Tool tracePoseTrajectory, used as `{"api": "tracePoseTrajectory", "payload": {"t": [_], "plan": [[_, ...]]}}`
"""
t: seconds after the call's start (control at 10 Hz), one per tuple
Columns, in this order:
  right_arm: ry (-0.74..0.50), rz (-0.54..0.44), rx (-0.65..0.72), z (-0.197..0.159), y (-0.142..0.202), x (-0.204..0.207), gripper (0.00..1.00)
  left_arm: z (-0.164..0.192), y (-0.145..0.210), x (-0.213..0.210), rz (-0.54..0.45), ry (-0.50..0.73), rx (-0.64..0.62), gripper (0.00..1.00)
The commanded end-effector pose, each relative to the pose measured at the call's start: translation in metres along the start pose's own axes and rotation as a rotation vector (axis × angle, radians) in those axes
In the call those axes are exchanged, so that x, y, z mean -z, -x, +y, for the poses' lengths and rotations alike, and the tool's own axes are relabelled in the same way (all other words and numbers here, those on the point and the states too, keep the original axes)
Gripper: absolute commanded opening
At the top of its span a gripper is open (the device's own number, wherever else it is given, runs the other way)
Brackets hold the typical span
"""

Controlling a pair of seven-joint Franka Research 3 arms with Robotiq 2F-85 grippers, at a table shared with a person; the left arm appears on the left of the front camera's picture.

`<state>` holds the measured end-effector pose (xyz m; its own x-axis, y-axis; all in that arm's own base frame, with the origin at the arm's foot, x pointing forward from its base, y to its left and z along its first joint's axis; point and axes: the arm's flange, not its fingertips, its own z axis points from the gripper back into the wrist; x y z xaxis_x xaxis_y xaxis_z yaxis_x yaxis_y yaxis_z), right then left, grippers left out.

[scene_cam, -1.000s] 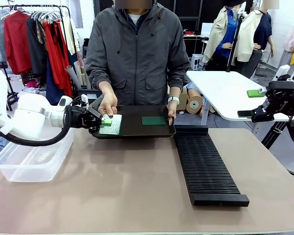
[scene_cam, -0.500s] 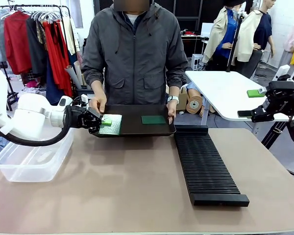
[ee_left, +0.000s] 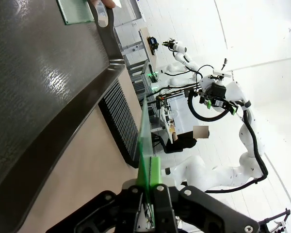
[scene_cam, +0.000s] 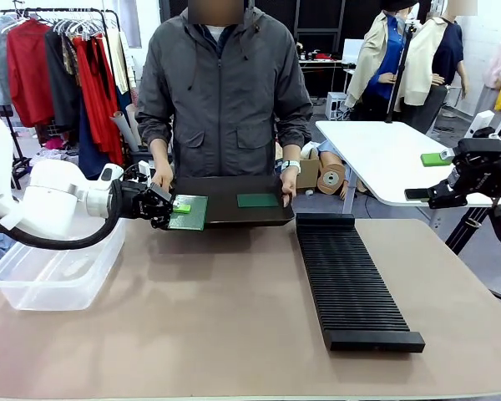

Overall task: Sort PCBs into racks and boxes based on the side picked up.
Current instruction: If the short side of the Blank PCB is picked up, insert it into the PCB Rack ; if the long side is picked up, place it in the Organizing box.

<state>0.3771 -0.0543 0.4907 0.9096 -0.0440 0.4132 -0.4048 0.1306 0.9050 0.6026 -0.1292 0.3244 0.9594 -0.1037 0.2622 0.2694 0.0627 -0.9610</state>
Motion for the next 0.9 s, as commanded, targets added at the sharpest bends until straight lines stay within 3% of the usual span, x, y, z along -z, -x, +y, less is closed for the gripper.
{"api": "tracePoseTrajectory", "payload": {"t": [0.0, 0.8], "plan": [[-0.005, -0.005, -0.008, 0.0012, -0.0009, 0.0004, 1.0, -0.0008, 0.0006, 0.0004, 0.0, 0.002, 0.009, 0.0], [-0.005, -0.005, -0.008, 0.0012, -0.0009, 0.0004, 1.0, -0.0008, 0.0006, 0.0004, 0.0, 0.002, 0.009, 0.0]]}}
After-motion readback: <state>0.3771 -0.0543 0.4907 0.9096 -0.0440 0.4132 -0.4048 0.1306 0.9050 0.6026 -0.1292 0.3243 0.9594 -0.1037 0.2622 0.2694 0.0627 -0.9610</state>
